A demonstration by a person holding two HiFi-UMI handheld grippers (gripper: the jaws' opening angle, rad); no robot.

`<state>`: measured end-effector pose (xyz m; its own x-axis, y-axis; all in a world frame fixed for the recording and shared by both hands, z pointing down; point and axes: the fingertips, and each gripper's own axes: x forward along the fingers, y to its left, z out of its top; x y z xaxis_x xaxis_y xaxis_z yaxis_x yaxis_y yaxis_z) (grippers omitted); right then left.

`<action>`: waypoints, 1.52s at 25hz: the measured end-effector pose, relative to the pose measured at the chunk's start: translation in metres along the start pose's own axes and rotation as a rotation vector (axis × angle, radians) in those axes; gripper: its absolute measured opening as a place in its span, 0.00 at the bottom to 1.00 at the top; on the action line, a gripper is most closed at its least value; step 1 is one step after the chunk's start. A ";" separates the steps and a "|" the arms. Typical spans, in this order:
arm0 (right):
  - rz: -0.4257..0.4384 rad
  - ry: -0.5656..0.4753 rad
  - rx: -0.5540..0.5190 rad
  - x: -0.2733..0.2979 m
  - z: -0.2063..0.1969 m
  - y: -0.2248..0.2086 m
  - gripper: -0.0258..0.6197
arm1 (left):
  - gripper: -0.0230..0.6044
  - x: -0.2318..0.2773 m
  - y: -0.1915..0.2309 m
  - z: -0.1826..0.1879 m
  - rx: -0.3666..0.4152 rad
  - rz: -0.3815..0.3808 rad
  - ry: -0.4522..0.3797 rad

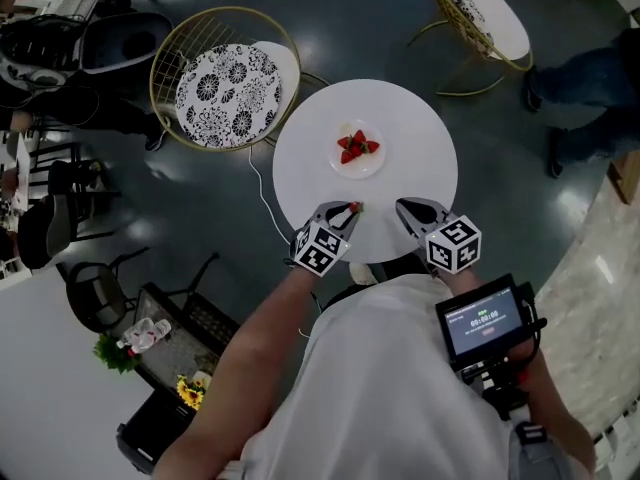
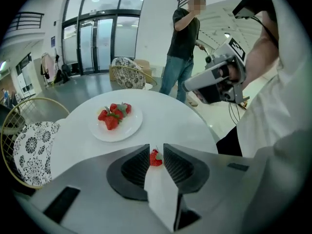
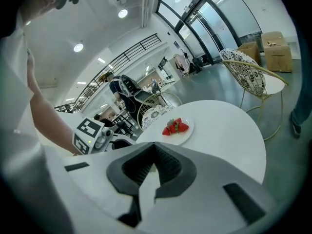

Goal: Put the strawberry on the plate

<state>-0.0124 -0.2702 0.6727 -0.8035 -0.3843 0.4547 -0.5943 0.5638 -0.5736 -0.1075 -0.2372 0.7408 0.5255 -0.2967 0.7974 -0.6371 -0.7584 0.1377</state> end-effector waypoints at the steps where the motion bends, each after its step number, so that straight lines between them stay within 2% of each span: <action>1: 0.000 0.001 0.002 -0.001 -0.001 0.000 0.05 | 0.14 0.002 -0.001 -0.001 0.010 -0.004 0.013; 8: 0.004 0.012 0.012 -0.001 -0.010 0.002 0.05 | 0.24 0.017 -0.002 -0.020 0.090 -0.028 0.127; 11: -0.001 0.019 0.016 -0.001 -0.014 0.002 0.05 | 0.26 0.023 0.000 -0.030 0.123 -0.033 0.180; 17: -0.016 0.016 0.024 -0.007 -0.013 -0.004 0.05 | 0.26 0.030 0.004 -0.032 0.144 -0.007 0.205; 29: -0.017 0.021 0.001 -0.002 -0.002 -0.001 0.05 | 0.25 0.021 0.008 -0.018 0.061 0.011 0.123; 35: -0.005 0.023 -0.006 0.002 0.008 0.000 0.05 | 0.25 0.013 0.018 0.016 -0.079 0.044 -0.005; 38: -0.010 0.022 -0.001 0.000 0.011 -0.001 0.05 | 0.25 0.010 0.021 0.029 -0.144 0.058 -0.041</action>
<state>-0.0118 -0.2787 0.6660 -0.7967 -0.3737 0.4750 -0.6020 0.5607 -0.5685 -0.0990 -0.2731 0.7345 0.5057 -0.3634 0.7824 -0.7400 -0.6490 0.1769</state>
